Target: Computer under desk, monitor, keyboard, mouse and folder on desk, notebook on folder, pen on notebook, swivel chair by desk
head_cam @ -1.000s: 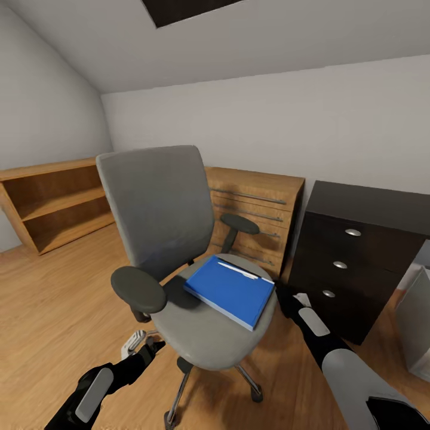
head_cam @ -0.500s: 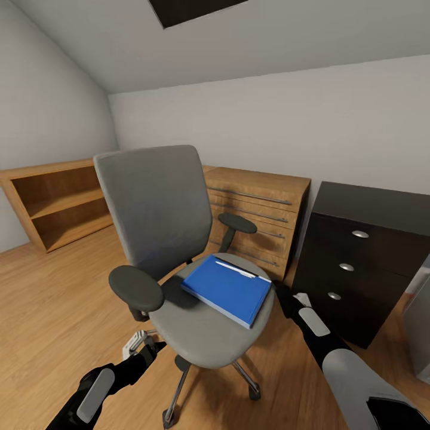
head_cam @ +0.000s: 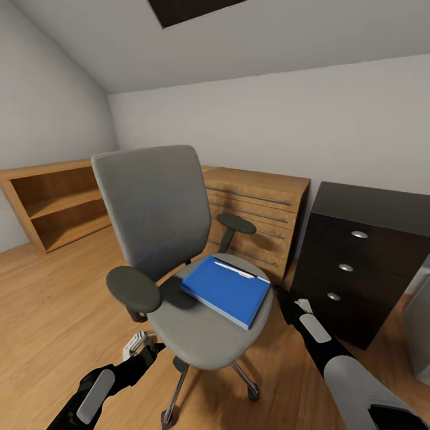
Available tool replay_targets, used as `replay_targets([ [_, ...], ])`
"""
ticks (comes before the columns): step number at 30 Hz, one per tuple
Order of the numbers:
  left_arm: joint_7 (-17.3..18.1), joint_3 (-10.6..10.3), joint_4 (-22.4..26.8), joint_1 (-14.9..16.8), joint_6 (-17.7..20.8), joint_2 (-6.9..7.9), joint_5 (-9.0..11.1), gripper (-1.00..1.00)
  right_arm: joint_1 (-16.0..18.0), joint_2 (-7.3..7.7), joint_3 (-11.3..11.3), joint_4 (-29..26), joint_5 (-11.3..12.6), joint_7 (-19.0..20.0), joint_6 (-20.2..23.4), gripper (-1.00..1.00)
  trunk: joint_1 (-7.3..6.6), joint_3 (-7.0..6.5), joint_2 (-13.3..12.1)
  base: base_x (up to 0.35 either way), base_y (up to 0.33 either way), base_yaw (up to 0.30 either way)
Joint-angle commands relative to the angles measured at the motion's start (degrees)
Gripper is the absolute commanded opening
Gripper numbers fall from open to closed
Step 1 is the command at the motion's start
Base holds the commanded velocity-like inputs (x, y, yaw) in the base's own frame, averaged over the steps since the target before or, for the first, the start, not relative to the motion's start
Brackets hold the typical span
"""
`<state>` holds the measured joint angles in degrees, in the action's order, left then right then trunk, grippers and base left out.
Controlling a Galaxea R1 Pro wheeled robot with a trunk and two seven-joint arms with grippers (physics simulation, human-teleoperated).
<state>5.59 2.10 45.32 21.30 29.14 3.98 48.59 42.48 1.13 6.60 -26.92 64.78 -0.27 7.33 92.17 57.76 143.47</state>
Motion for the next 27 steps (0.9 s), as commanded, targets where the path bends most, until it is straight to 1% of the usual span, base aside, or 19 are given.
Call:
replay_targets([
  [1, 0.1, 0.2, 0.0, 0.0, 0.4, -0.04, 0.1, 1.00, -0.1, -0.03, 0.2, -0.1, 0.4, 0.0, 0.3, 1.00, 0.00, 0.05, 0.0, 0.109, -0.125, 0.000],
  [5, 0.1, 0.2, 0.0, 0.0, 0.4, -0.05, 0.2, 1.00, -0.5, -0.06, 0.2, -0.1, 0.4, 0.1, 0.2, 1.00, 0.00, 0.05, 0.0, 0.131, -0.138, 0.000],
  [10, 0.1, 0.1, 0.0, 0.0, 0.4, -0.18, 0.5, 1.00, -0.7, -0.21, 0.3, -0.1, 0.4, 0.0, 0.1, 1.00, 0.00, 0.05, 0.0, 0.040, -0.040, 0.000],
  [16, 0.2, 0.1, 0.0, 0.0, 0.4, -0.90, 0.5, 1.00, -0.7, -0.64, 0.2, 0.0, 0.3, 0.1, -0.1, 1.00, 0.00, 0.05, 0.0, 0.005, -0.017, 0.000],
  [22, 0.2, 0.2, 0.0, 0.0, 0.4, -0.97, 0.5, 1.00, -0.7, -0.74, 0.1, 0.0, 0.3, 0.2, -0.1, 1.00, 0.00, 0.05, 0.0, 0.089, -0.141, 0.000],
  [27, 0.2, 0.3, 0.0, 0.0, 0.4, -0.92, 0.6, 1.00, -0.7, -0.77, 0.1, 0.1, 0.3, 0.2, 0.0, 1.00, 0.00, 0.05, 0.0, 0.031, -0.038, 0.000],
])
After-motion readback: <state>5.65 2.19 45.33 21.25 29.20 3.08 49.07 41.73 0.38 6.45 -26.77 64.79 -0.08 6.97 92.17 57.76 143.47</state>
